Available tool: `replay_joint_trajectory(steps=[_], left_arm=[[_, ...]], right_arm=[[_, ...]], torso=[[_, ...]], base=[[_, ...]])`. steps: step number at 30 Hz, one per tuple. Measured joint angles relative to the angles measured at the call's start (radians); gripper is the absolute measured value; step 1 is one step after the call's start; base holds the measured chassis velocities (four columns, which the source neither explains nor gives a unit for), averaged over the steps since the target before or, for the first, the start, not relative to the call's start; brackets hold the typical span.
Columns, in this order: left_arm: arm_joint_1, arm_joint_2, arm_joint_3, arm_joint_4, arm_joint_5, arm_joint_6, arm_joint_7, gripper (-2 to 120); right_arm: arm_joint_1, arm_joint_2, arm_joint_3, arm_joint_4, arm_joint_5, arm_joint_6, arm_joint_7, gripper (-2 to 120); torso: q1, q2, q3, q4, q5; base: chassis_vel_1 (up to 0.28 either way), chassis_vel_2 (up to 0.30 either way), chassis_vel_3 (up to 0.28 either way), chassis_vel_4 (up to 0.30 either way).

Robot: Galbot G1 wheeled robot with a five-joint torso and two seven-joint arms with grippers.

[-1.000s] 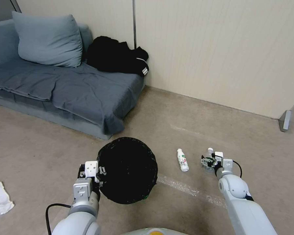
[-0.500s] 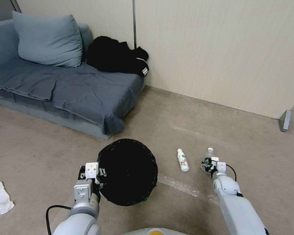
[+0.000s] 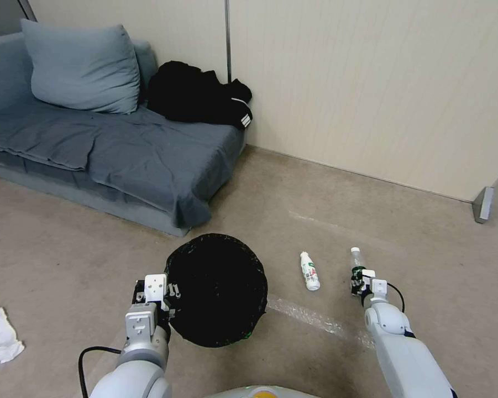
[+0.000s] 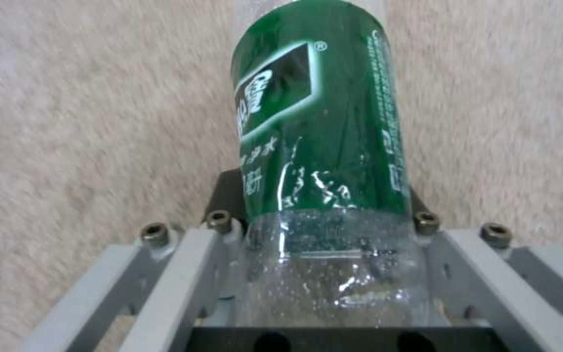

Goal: Pick up the trash bin, then pick up the garbage from the floor and place it into the trash bin.

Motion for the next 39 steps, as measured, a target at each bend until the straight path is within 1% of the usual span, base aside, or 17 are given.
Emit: replay_joint_trajectory(steps=[5,8,9,11,13,14,17,18,19,21,22,23,25,26,29,34,39], left_arm=[[-0.003,0.001,0.002,0.006,0.001,0.0,0.0,1],[-0.01,0.001,0.003,0.014,0.001,-0.001,0.001,1],[-0.01,0.001,0.003,0.014,0.001,-0.001,0.001,1],[-0.014,0.001,0.005,0.021,0.0,-0.001,0.001,1],[-0.019,0.002,0.01,0.03,-0.001,0.0,0.002,1],[-0.019,0.002,0.01,0.03,-0.001,0.0,0.002,1],[-0.025,0.006,0.015,0.036,-0.003,0.003,0.004,1],[-0.025,0.006,0.015,0.036,-0.003,0.003,0.004,1],[-0.026,0.007,0.015,0.037,-0.004,0.004,0.004,1],[-0.032,0.01,0.016,0.042,-0.009,0.008,0.004,1],[-0.034,0.011,0.017,0.042,-0.011,0.01,0.005,1],[-0.034,0.011,0.017,0.042,-0.011,0.01,0.005,1],[-0.037,0.012,0.019,0.043,-0.014,0.011,0.006,1],[-0.037,0.012,0.019,0.043,-0.014,0.011,0.006,1],[-0.042,0.011,0.025,0.044,-0.015,0.014,0.006,1],[-0.043,0.012,0.033,0.044,-0.015,0.016,0.007,1],[-0.043,0.011,0.041,0.045,-0.013,0.017,0.007,1]], right_arm=[[-0.026,-0.005,-0.004,0.067,0.0,0.001,0.005,24],[-0.082,-0.015,-0.006,0.221,0.005,0.014,0.008,24],[-0.082,-0.015,-0.006,0.221,0.005,0.014,0.008,24],[-0.133,-0.022,-0.008,0.355,0.031,0.034,0.0,24],[-0.206,-0.029,-0.013,0.51,0.081,0.109,-0.073,24],[-0.206,-0.029,-0.013,0.51,0.081,0.109,-0.073,24],[-0.301,-0.047,-0.019,0.732,0.119,0.214,-0.222,24],[-0.301,-0.047,-0.019,0.732,0.119,0.214,-0.222,24],[-0.32,-0.051,-0.023,0.774,0.127,0.233,-0.253,24],[-0.396,-0.077,-0.046,0.932,0.146,0.323,-0.401,24],[-0.422,-0.091,-0.06,0.972,0.139,0.35,-0.452,24],[-0.422,-0.091,-0.06,0.972,0.139,0.35,-0.452,24],[-0.477,-0.136,-0.104,1.04,0.11,0.385,-0.527,24],[-0.477,-0.136,-0.104,1.04,0.11,0.385,-0.527,24],[-0.527,-0.214,-0.188,1.064,0.055,0.405,-0.546,24],[-0.529,-0.278,-0.264,1.031,0.013,0.409,-0.576,24],[-0.505,-0.31,-0.302,0.982,-0.003,0.408,-0.595,24]], torso=[[0.0,0.0,0.0,0.0,0.0002],[0.0,0.0,0.0,0.0,0.0003],[0.0,0.0,0.0,0.0,0.0003],[0.0,0.0,0.0,0.0003,-0.0002],[0.0,0.0,0.0,0.0,0.0005],[0.0,0.0,0.0,0.0,0.0005],[0.0,0.0,0.0,0.0002,-0.0005],[0.0,0.0,0.0,0.0002,-0.0005],[0.0,0.0,0.0,0.0,-0.0001],[0.0,0.0,0.0,0.0002,-0.0003],[0.0,0.0,0.0,0.0001,0.0],[0.0,0.0,0.0,0.0001,0.0],[0.0,0.0,0.0,0.0002,-0.0002],[0.0,0.0,0.0,0.0002,-0.0002],[0.0,0.0,0.0,0.0,0.0],[0.0,0.0,0.0,0.0002,0.0003],[0.0,0.0,0.0,0.0002,0.0003]], base=[[0.0,0.0,0.0,0.0],[0.0,0.0,0.0,0.0],[0.0,0.0,0.0,0.0],[0.0,0.0,0.0,0.0],[0.0,0.0,0.0,0.0],[0.0,0.0,0.0,0.0],[0.0,0.0,0.0,0.0],[0.0,0.0,0.0,0.0],[0.0,0.0,0.0,0.0],[0.0,0.0,0.0,0.0],[0.0,0.0,0.0,0.0],[0.0,0.0,0.0,0.0],[0.0,0.0,0.0,0.0],[0.0,0.0,0.0,0.0],[0.0,0.0,0.0,0.0],[0.0,0.0,0.0,0.0],[0.0,0.0,0.0,0.0]])
